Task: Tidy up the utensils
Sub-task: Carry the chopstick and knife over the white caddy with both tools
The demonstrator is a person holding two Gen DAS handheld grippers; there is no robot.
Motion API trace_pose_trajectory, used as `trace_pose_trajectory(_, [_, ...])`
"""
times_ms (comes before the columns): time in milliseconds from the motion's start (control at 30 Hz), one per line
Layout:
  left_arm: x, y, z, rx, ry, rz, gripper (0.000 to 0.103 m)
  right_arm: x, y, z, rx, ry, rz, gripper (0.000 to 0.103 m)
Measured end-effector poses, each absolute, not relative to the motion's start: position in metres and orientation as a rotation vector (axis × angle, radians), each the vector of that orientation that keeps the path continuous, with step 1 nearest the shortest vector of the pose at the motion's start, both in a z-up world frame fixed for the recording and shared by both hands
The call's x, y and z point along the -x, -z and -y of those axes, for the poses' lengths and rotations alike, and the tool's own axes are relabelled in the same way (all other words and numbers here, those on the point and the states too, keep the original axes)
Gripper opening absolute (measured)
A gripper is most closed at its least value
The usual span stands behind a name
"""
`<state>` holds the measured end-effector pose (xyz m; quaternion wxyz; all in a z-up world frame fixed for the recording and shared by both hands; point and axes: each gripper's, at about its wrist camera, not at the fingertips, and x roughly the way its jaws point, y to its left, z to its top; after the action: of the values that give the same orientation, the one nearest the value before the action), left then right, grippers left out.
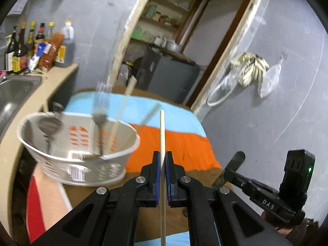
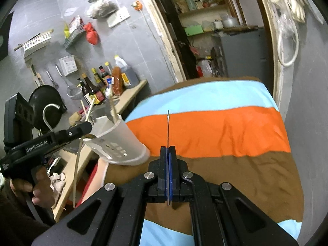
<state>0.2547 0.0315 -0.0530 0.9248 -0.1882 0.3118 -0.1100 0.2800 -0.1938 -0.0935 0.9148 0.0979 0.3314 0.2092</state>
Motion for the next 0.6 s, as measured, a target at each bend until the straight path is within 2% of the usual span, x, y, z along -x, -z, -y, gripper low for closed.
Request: trace_pose_trajectory(600, [-0.255,0.007,-0.162,0.479,0.044,-0.395,0.005,-0.271,0.009,0.133,-0.176,-0.455,-0.474,0.001])
